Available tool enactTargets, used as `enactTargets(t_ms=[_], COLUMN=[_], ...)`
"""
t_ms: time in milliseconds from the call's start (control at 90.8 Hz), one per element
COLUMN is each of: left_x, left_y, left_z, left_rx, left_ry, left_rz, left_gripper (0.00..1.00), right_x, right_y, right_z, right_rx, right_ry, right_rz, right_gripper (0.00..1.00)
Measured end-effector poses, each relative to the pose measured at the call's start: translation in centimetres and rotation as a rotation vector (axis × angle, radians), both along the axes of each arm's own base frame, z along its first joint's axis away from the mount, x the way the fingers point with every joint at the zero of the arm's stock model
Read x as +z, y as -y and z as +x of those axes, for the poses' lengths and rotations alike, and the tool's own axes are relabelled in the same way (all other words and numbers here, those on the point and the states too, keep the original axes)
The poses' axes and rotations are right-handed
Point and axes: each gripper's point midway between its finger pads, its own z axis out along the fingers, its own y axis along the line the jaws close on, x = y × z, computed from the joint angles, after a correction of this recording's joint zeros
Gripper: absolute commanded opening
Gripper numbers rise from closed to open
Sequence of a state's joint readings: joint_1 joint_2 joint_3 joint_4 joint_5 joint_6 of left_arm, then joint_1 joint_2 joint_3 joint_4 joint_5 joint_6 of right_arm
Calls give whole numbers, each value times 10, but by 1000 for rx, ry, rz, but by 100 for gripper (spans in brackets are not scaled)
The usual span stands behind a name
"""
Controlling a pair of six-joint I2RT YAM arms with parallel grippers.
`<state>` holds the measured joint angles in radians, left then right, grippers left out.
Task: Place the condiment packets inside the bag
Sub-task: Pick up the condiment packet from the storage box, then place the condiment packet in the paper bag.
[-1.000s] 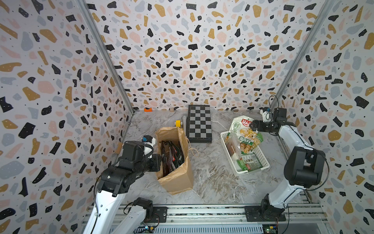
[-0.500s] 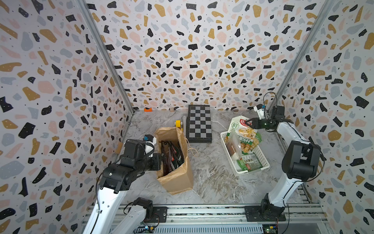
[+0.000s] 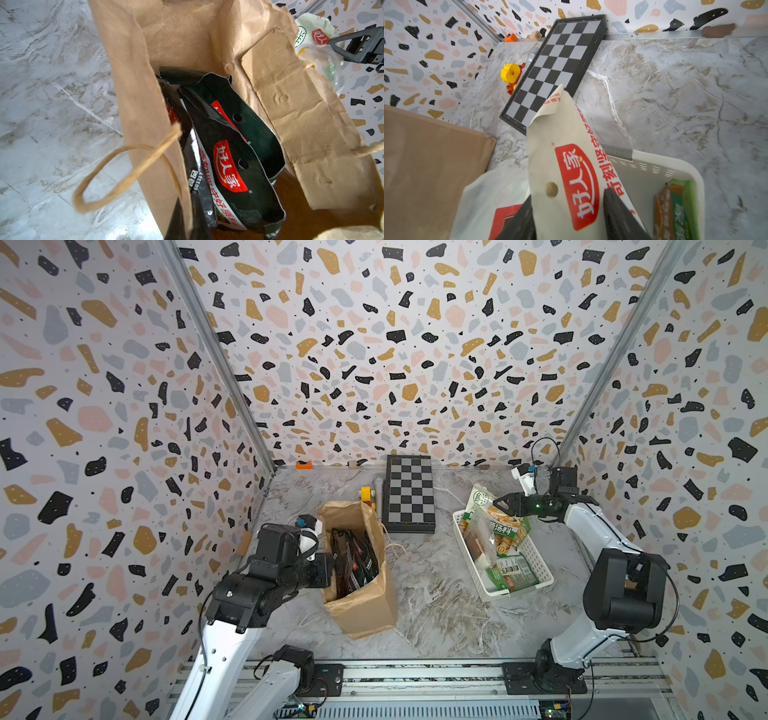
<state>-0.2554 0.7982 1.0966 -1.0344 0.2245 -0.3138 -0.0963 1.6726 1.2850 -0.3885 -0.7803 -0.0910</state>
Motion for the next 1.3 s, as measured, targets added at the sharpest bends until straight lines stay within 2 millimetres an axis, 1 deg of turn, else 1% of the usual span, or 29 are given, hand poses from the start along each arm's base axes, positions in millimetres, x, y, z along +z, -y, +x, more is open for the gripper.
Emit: enactTargets(t_ms=[55,99,121,154,176,198,220,297,363,407,441,529,606,716,804,837,881,936,1035,1123,1211,1299], left_x=[0,1,1,1,1,1,1,1,1,1,1,2,2,3,3,4,5,6,9,10,12,15], left_y=[0,0,0,0,0,0,0,0,0,0,0,0,0,0,0,0,0,0,1,2,3,3], left_z=[1,1,1,1,1,1,1,1,1,1,1,0,0,-1,-1,-1,-1,0,1,1,2,1], left_rx=[0,0,0,0,0,-1,0,-1,-1,-1,0,0,-1,-1,-2,-1,-4,-3,-6,-9,-9,-8], left_ry=[3,4,3,4,4,5,4,5,5,6,7,10,12,13,16,18,26,33,46,54,61,74], left_rz=[-1,-1,-1,-1,-1,-1,-1,-1,-1,-2,-2,-2,-3,-4,-6,-7,-6,-10,-13,-18,-28,-35], left_gripper=[0,0,0,0,0,0,0,0,0,0,0,0,0,0,13,18,23,28,39,47,55,61], right_x=[-3,-6,-7,-10,-13,-15,-17,-22,-17,-8,0,31,55,76,95,105,119,143,192,236,270,296], right_y=[1,2,4,7,8,10,12,17,20,23,26,32,35,36,35,34,32,28,11,-13,-41,-72], right_z=[0,0,1,1,0,0,0,-4,-12,-18,-22,-32,-40,-54,-67,-72,-78,-87,-105,-125,-146,-171], right_rx=[-5,-15,-19,-29,-44,-51,-56,-89,-122,-153,-179,-250,-296,-339,-360,-363,-365,-355,-294,-193,-78,52], right_ry=[-4,-12,-10,-14,-29,-35,-36,-52,-42,-27,-12,42,84,99,113,125,145,185,272,343,386,404], right_rz=[-15,-28,-41,-58,-64,-73,-87,-109,-125,-134,-140,-144,-129,-107,-88,-79,-62,-34,42,127,205,280], right_gripper=[39,28,19,10,4,1,0,0,0,0,0,0,0,0,0,0,0,0,0,0,0,0])
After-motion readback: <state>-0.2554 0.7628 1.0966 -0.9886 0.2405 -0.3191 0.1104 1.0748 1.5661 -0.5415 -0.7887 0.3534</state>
